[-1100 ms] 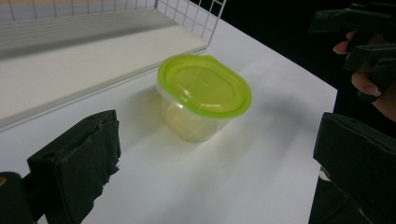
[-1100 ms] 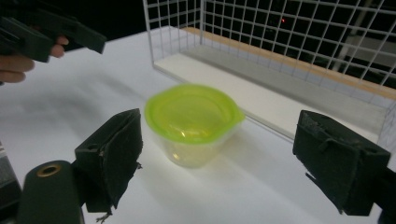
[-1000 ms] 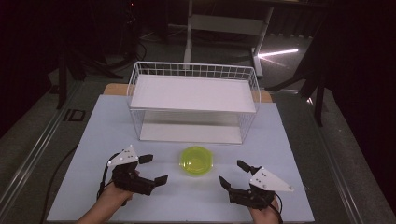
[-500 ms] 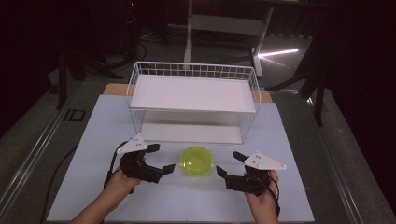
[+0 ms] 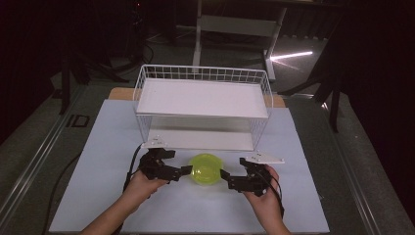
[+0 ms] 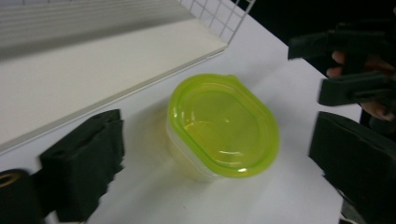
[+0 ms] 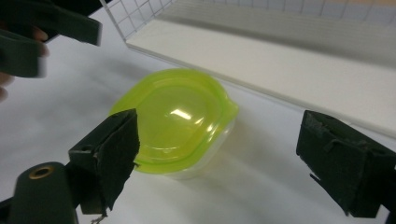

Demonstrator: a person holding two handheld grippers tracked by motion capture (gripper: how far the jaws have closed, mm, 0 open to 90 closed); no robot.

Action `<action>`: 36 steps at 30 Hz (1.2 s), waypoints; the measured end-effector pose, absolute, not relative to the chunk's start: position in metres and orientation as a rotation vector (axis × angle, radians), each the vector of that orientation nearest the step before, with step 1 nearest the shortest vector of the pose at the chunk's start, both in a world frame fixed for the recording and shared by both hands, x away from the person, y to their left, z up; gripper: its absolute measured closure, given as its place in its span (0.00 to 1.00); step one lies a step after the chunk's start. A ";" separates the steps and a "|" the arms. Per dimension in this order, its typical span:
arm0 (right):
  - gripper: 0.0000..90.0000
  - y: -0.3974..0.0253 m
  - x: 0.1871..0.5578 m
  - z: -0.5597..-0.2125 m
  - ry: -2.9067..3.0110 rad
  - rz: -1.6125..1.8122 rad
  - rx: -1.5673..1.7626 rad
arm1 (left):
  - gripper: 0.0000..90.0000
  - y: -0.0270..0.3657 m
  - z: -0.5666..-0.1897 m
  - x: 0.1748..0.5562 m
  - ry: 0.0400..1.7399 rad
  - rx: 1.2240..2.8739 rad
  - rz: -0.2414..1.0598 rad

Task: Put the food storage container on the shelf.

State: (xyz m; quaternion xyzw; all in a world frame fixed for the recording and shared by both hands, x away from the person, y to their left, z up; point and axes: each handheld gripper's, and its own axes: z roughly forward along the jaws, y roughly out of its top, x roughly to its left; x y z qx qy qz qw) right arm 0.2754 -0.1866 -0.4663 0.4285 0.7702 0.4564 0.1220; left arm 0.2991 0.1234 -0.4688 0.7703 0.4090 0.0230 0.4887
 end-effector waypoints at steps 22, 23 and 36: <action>0.50 -0.174 0.307 -0.494 2.272 1.365 1.719 | 0.56 0.115 -0.503 0.314 1.208 1.823 -0.151; 0.50 -0.174 0.307 -0.494 2.272 1.365 1.719 | 0.60 0.115 -0.503 0.314 1.208 1.823 -0.151; 0.79 -0.170 0.299 -0.494 2.290 1.308 1.792 | 0.77 0.111 -0.500 0.307 1.223 1.844 -0.158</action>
